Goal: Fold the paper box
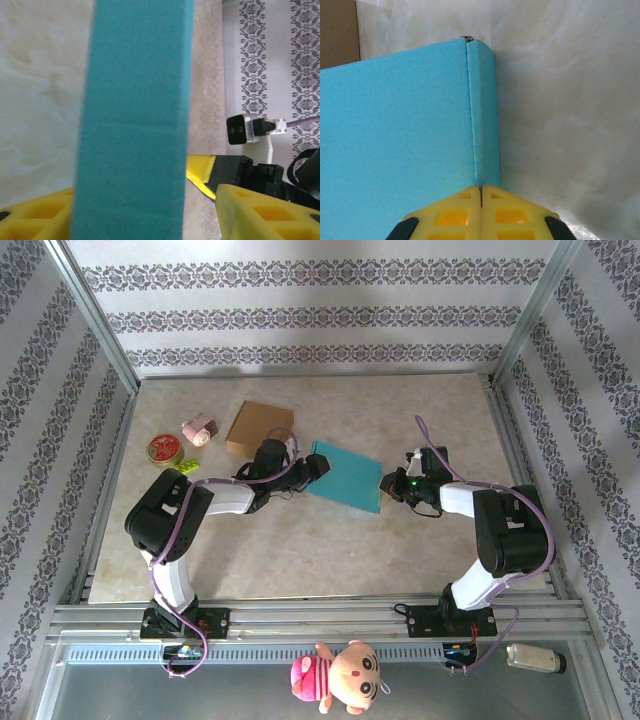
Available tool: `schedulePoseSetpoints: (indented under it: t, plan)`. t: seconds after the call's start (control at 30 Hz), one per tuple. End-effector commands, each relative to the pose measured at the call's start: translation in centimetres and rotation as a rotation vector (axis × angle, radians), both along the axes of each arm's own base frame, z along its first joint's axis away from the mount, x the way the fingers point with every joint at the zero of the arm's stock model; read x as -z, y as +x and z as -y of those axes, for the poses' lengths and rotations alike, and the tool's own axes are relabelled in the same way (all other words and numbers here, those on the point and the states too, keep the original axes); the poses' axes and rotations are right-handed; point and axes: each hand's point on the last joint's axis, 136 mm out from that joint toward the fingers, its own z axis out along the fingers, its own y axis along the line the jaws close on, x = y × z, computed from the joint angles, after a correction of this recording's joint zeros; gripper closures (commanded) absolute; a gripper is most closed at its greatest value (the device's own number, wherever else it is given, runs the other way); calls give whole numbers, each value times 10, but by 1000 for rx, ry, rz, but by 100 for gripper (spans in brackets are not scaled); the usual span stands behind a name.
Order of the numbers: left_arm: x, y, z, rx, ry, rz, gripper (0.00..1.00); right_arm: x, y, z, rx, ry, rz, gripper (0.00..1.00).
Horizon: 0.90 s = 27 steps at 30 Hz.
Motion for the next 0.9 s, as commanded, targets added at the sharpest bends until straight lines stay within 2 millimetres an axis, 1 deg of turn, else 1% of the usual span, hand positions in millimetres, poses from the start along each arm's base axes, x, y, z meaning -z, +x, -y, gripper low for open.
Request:
schedulePoseSetpoints:
  t: [0.0,0.07,0.13,0.23,0.3,0.4,0.47,0.53,0.67,0.77,0.8,0.87]
  plan:
    - [-24,5,19,23,-79,62,50,35,-25,13,40,-46,-148,95]
    - [-26,5,20,18,-89,58,58,35,-25,13,40,-46,-148,95]
    - [-28,5,19,7,-91,54,62,35,-25,13,41,-47,-148,94]
    - [-34,3,15,-12,-84,52,66,32,-24,15,49,-57,-139,90]
    - [-38,1,11,-27,-71,53,69,26,-21,16,48,-62,-119,84]
    - [-45,-2,2,-55,-43,52,71,4,-16,11,24,-38,-66,69]
    - [-50,-5,-4,-75,-14,48,71,-19,-12,9,14,-31,-6,60]
    - [-57,-9,-12,-97,8,44,71,-46,-8,7,8,-46,73,53]
    - [-69,-17,-34,-175,54,41,71,-111,-8,-3,-32,-163,328,41]
    - [-87,-24,-52,-231,74,72,70,-170,-17,-20,-92,-290,606,31]
    - [-94,-26,-58,-249,74,84,70,-190,-23,-29,-126,-329,712,27]
    - [-106,-30,-68,-280,66,105,70,-222,-39,-50,-213,-390,922,20]
